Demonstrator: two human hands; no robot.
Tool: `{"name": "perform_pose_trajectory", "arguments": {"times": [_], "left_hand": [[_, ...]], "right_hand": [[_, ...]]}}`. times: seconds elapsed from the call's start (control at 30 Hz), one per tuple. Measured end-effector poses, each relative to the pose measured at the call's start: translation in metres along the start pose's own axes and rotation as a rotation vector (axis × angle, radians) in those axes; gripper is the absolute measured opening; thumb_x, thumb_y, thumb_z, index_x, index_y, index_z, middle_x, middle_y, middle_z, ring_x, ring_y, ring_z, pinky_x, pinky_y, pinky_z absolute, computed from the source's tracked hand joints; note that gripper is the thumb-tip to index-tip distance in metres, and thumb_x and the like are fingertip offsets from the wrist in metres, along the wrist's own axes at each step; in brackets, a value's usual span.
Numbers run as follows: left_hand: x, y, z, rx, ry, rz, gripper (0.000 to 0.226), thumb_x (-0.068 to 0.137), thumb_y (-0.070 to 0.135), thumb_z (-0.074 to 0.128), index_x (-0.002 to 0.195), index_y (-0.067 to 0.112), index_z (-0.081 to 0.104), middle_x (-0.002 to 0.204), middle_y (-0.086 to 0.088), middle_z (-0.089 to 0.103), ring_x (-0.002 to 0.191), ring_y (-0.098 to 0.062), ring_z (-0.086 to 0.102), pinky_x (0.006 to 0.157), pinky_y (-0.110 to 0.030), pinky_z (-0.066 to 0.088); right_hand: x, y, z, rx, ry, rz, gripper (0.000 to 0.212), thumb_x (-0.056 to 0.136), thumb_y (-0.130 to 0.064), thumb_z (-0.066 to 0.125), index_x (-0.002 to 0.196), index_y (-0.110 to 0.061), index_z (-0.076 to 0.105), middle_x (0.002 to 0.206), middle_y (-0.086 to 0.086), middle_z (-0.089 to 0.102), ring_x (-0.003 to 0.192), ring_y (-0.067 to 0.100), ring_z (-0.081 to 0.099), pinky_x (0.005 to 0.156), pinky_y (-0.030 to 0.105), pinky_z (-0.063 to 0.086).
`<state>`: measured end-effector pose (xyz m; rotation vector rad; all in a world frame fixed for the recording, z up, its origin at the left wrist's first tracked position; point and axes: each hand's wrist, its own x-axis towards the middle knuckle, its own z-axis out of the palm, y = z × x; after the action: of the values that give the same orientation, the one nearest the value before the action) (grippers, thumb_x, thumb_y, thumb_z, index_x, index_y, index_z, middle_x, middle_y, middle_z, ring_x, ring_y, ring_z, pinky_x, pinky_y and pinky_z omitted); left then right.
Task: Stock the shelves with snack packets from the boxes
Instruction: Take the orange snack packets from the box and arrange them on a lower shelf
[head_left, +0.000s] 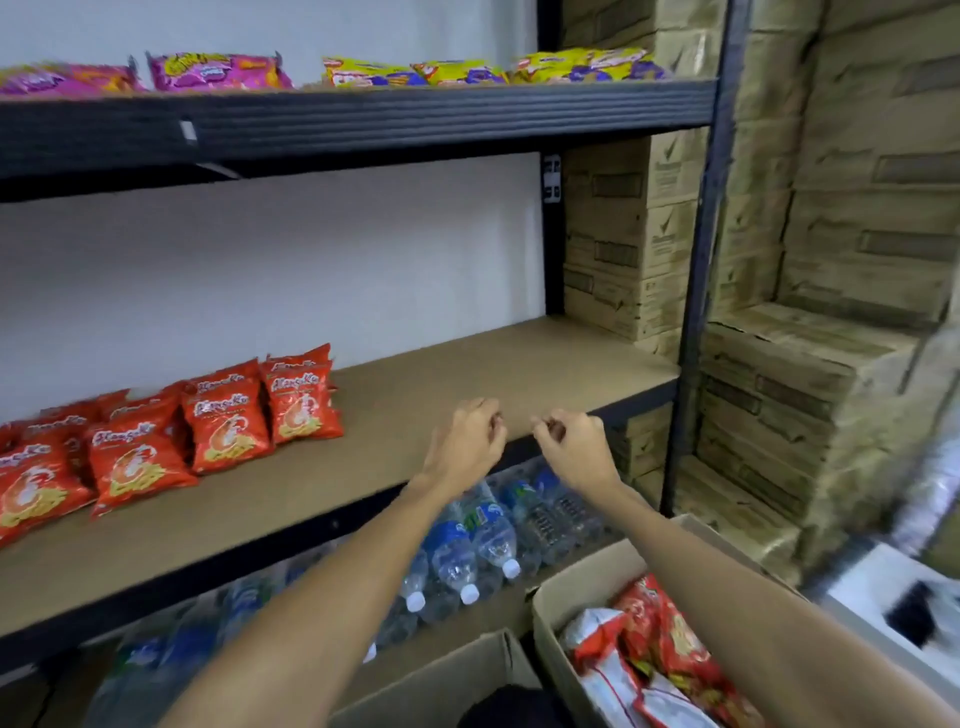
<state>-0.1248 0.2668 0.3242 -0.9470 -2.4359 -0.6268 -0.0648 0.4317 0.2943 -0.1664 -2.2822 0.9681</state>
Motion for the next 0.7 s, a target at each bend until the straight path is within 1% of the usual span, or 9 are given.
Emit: {"name": "perform_pose_trajectory", "arguments": {"times": [0.1,0.2,0.3,0.43,0.47,0.57,0.6,0.67,0.7], "left_hand": [[-0.001,0.033,0.044,-0.089,-0.076,0.019,0.010,0.092,0.022,0.050,0.086,0.018,0.058,0.085,0.000,0.064,0.079,-0.025,0.060,0.065,-0.037,0.047],[-0.011,0.066,0.087,-0.151,-0.145,0.051,0.007,0.091,0.019,0.054,0.092,0.017,0.061,0.089,-0.001,0.065,0.083,-0.023,0.060,0.063,-0.032,0.039],[-0.026,0.096,0.129,-0.205,-0.243,0.073,0.010,0.092,0.019,0.055,0.095,0.016,0.064,0.094,-0.001,0.067,0.089,-0.021,0.061,0.067,-0.033,0.044],[-0.049,0.120,0.181,-0.245,-0.386,0.083,0.010,0.090,0.023,0.054,0.093,0.021,0.063,0.094,0.001,0.067,0.092,-0.022,0.063,0.072,-0.039,0.052],[-0.054,0.123,0.192,-0.239,-0.425,0.074,0.011,0.090,0.024,0.053,0.093,0.020,0.063,0.093,0.000,0.067,0.090,-0.024,0.064,0.071,-0.039,0.052],[-0.064,0.126,0.222,-0.220,-0.551,0.007,0.012,0.089,0.022,0.055,0.094,0.015,0.063,0.088,-0.005,0.068,0.084,-0.027,0.065,0.069,-0.039,0.052],[-0.067,0.124,0.233,-0.224,-0.597,-0.013,0.010,0.088,0.021,0.056,0.091,0.014,0.062,0.085,-0.006,0.067,0.083,-0.028,0.065,0.070,-0.040,0.052],[-0.075,0.118,0.256,-0.218,-0.701,-0.049,0.005,0.088,0.021,0.056,0.086,0.016,0.057,0.086,-0.007,0.065,0.085,-0.030,0.063,0.072,-0.040,0.051],[-0.081,0.116,0.266,-0.206,-0.743,-0.078,0.006,0.088,0.024,0.057,0.090,0.018,0.057,0.089,-0.007,0.065,0.088,-0.030,0.063,0.073,-0.038,0.050]], "right_hand": [[-0.018,0.045,-0.034,-0.058,0.003,0.034,0.040,0.096,-0.030,0.061,0.059,-0.020,0.051,0.052,-0.002,0.054,0.051,0.008,0.051,0.058,0.026,0.034],[-0.044,0.086,-0.063,-0.076,0.000,0.093,0.039,0.097,-0.031,0.061,0.059,-0.026,0.049,0.051,-0.004,0.052,0.051,0.008,0.050,0.055,0.028,0.036],[-0.077,0.125,-0.085,-0.105,-0.010,0.188,0.044,0.096,-0.034,0.061,0.055,-0.030,0.046,0.048,-0.007,0.049,0.049,0.007,0.048,0.051,0.023,0.033],[-0.123,0.175,-0.099,-0.166,-0.098,0.328,0.043,0.094,-0.028,0.059,0.056,-0.012,0.047,0.049,-0.004,0.047,0.046,0.010,0.042,0.050,0.031,0.031],[-0.132,0.186,-0.099,-0.169,-0.098,0.356,0.044,0.094,-0.028,0.059,0.056,-0.010,0.046,0.048,-0.005,0.046,0.045,0.010,0.040,0.049,0.031,0.030],[-0.155,0.210,-0.094,-0.165,-0.097,0.418,0.048,0.095,-0.034,0.060,0.053,-0.017,0.043,0.048,-0.005,0.046,0.044,0.007,0.038,0.048,0.029,0.029],[-0.161,0.217,-0.089,-0.164,-0.104,0.443,0.048,0.095,-0.036,0.059,0.054,-0.017,0.044,0.048,-0.004,0.048,0.044,0.007,0.038,0.049,0.031,0.031],[-0.175,0.231,-0.077,-0.137,-0.129,0.520,0.047,0.096,-0.041,0.057,0.060,-0.012,0.050,0.052,0.001,0.055,0.046,0.009,0.041,0.050,0.037,0.036],[-0.182,0.237,-0.070,-0.126,-0.150,0.565,0.045,0.096,-0.043,0.057,0.064,-0.011,0.053,0.054,0.001,0.056,0.047,0.011,0.042,0.051,0.037,0.037]]}}
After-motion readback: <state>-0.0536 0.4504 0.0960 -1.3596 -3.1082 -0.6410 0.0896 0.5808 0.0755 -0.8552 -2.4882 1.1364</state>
